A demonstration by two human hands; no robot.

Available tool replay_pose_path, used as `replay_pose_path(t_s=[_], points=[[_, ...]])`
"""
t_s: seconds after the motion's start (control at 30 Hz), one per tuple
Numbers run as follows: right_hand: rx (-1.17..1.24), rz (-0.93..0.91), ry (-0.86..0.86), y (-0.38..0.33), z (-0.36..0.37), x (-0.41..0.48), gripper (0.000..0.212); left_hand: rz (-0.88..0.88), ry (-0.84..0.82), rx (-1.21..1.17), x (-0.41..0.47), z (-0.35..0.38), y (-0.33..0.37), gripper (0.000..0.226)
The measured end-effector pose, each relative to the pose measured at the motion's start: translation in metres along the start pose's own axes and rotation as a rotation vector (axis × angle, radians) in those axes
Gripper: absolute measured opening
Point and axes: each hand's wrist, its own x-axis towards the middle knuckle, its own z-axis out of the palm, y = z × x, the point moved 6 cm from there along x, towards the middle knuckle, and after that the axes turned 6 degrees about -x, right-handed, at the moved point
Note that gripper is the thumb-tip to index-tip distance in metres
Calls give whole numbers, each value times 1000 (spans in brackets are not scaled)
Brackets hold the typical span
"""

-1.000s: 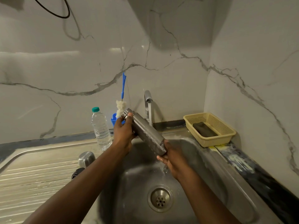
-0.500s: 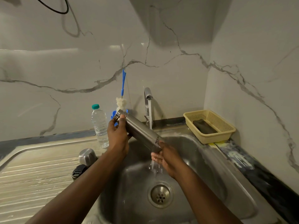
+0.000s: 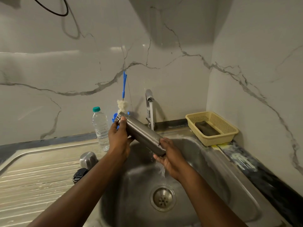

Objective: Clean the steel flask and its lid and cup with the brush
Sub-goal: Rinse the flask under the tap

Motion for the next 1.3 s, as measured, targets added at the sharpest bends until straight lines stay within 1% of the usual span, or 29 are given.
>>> replay_pose_path(t_s=[0.07, 0.13, 0.23, 0.27, 0.4, 0.5, 0.6, 0.67, 0.77, 0.9, 0.97, 1.03, 1.07, 1.13, 1.2, 1.23, 1.3], points=[[7, 16, -20, -3, 0, -6, 41, -34, -18, -17, 0, 0, 1, 54], [-20, 42, -29, -3, 0, -9, 47, -67, -56, -27, -1, 1, 1, 45], [-6, 32, -30, -3, -2, -9, 52, -77, -117, 46, -6, 9, -8, 45], [6, 18, -28, -4, -3, -8, 52, -81, -144, 85, -10, 14, -15, 48], [29, -9, -54, -5, 2, -6, 55, -139, -257, 192, -33, 31, -58, 78], [82, 6, -33, -5, -4, -7, 52, -143, -287, 219, -43, 39, -76, 86], [99, 22, -36, -7, -5, -10, 52, -162, -263, 210, -39, 41, -80, 86], [84, 43, -58, -9, -2, -12, 53, -188, -228, 163, -29, 42, -74, 85], [92, 130, -87, -4, 0, -14, 59, -197, -130, 87, -9, 45, -51, 82], [81, 228, -57, 1, -9, -15, 61, -199, -20, 29, 15, 45, -22, 75], [-32, 238, -17, 3, -16, -12, 56, -196, 2, 55, 19, 44, -19, 68], [-282, 195, 30, 0, -22, -10, 47, -202, -37, 120, 13, 45, -29, 60], [-421, 153, 37, -3, -22, -10, 44, -201, -72, 165, 9, 46, -36, 57], [-650, 39, 18, -10, -19, -12, 38, -181, -138, 248, 4, 46, -52, 58], [-751, -62, -25, -14, -13, -14, 33, -196, -171, 283, 3, 46, -61, 60], [-791, -118, -47, -15, -11, -16, 38, -212, -176, 287, 0, 46, -63, 57], [-910, -224, -27, -15, -8, -16, 61, -251, -200, 277, -3, 47, -64, 51]])
